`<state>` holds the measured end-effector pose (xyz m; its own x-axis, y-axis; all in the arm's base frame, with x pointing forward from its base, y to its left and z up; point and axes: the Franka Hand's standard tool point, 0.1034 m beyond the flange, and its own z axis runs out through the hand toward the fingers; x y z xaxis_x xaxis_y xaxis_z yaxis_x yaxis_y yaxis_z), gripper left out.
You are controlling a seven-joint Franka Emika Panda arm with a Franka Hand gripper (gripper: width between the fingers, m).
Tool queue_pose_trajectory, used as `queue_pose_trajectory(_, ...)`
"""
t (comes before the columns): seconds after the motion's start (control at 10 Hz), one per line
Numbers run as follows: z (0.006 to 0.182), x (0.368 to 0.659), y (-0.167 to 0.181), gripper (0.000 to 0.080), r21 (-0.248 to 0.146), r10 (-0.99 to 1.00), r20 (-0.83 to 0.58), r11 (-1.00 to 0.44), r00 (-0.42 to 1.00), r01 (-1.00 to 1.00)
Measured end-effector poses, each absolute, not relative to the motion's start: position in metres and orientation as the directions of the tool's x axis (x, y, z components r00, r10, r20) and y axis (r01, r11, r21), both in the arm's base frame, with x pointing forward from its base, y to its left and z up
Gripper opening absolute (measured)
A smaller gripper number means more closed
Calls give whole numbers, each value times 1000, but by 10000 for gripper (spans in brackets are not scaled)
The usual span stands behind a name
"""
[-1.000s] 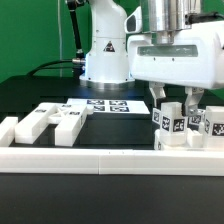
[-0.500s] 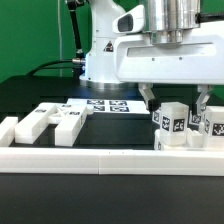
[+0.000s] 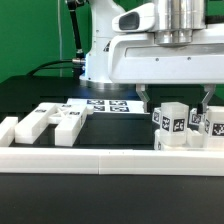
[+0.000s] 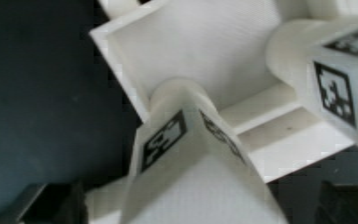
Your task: Assemble chair
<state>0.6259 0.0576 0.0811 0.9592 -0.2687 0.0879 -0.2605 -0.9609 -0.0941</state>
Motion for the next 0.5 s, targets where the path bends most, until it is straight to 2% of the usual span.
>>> queue_pose_trajectory(0.2,82,628,52,649,-64,-53,118,-997,992,-46)
queue_pose_trajectory(0.5,82,628,52,649,-38,100,129,-994,987,106)
